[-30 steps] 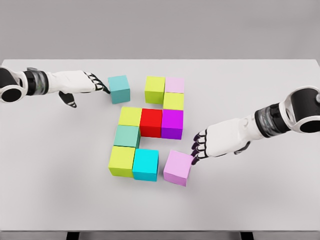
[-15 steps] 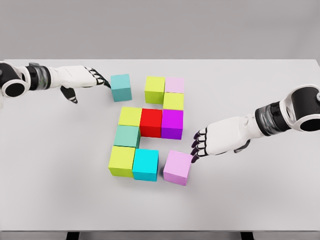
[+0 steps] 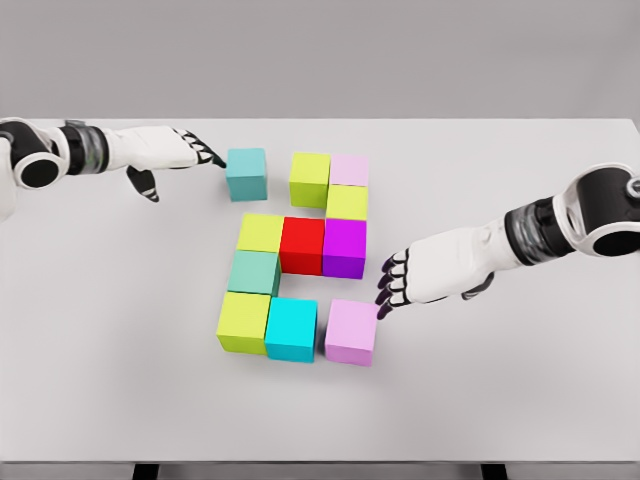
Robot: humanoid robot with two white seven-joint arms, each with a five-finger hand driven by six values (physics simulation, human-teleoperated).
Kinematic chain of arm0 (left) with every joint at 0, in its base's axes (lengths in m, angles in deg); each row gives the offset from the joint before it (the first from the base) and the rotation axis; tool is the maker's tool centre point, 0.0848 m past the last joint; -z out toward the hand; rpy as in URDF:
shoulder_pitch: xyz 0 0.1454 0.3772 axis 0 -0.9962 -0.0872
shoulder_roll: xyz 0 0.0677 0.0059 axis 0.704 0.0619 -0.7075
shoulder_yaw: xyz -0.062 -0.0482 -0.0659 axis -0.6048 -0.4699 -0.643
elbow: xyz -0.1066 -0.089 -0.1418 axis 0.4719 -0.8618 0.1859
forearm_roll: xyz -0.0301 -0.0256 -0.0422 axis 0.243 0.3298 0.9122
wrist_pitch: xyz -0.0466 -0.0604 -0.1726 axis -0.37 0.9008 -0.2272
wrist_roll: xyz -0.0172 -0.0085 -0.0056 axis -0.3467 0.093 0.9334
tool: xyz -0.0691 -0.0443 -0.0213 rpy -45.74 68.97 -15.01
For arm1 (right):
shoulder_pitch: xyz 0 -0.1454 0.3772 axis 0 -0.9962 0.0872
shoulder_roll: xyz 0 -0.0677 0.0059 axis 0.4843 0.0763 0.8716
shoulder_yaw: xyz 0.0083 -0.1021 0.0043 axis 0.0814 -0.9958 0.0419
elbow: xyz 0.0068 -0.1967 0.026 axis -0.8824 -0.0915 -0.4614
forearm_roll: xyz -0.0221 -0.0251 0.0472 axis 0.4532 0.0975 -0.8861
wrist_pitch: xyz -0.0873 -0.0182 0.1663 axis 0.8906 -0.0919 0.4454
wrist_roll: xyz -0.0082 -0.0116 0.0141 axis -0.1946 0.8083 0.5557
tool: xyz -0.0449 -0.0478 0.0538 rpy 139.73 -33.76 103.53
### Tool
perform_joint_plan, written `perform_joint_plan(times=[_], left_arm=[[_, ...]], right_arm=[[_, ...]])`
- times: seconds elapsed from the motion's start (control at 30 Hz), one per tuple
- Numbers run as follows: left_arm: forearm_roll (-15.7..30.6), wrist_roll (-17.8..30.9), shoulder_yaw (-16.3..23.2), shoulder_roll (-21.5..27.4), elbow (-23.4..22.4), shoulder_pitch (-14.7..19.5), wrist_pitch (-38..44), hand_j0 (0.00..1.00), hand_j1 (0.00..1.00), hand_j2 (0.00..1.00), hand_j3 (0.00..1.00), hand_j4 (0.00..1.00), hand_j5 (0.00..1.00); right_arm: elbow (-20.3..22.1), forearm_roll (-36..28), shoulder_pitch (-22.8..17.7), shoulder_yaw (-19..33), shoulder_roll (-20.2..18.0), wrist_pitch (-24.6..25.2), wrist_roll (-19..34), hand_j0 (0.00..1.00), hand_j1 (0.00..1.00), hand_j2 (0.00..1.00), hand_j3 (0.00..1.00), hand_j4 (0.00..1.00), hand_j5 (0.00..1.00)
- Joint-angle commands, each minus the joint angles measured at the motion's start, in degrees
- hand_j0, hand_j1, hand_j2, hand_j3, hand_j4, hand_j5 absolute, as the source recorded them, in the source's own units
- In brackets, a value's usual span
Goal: Assemble the squares on the desktop into the number 2
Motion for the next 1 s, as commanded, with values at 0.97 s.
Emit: perform_joint_plan(times=[0.97], left_arm=[[0.2, 0.3, -0.7, -2.2, -0.9, 0.4, 0.1, 1.00, 1.00, 1.00, 1.00, 1.00, 1.00]], right_arm=[[3.1, -2.2, -2.2, -0.8, -2.5, 0.1, 0.0, 0.98, 0.98, 0.98, 0.98, 0.98, 0.98]])
